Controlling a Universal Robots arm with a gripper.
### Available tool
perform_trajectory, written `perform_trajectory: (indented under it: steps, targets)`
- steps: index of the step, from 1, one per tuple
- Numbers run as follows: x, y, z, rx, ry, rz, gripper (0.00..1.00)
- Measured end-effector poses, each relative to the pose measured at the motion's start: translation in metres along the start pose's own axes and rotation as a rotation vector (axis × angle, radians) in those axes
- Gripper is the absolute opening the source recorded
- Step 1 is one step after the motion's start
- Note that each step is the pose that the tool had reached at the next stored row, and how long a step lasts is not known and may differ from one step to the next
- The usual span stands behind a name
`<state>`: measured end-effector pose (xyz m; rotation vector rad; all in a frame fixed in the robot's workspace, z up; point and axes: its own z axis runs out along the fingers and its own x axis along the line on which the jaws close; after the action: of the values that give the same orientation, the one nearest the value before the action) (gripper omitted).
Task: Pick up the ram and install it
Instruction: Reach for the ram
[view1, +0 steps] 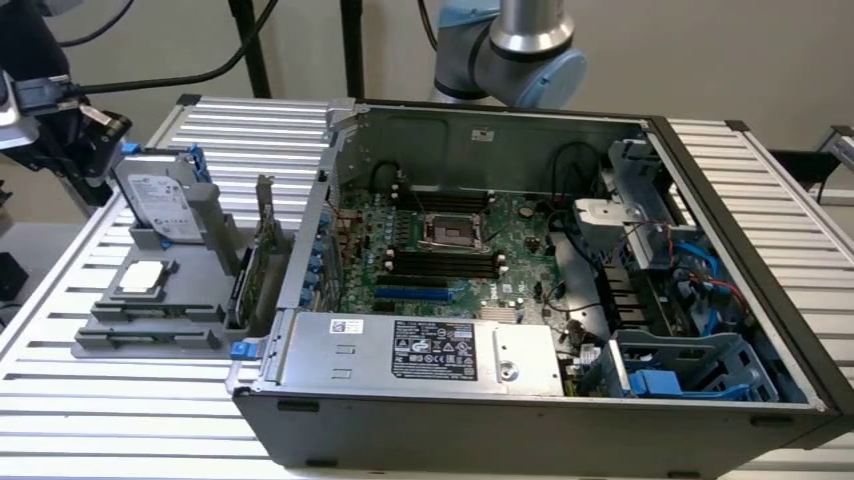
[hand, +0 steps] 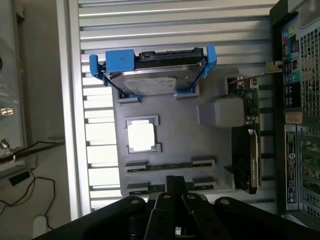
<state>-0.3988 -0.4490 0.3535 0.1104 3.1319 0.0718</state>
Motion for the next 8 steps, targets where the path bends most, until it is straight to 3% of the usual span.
perform_trajectory:
  steps: [8]
  targets:
    - [-0.007, -0.0177, 0.0023, 0.0001, 0.0017, -0.004, 0.11]
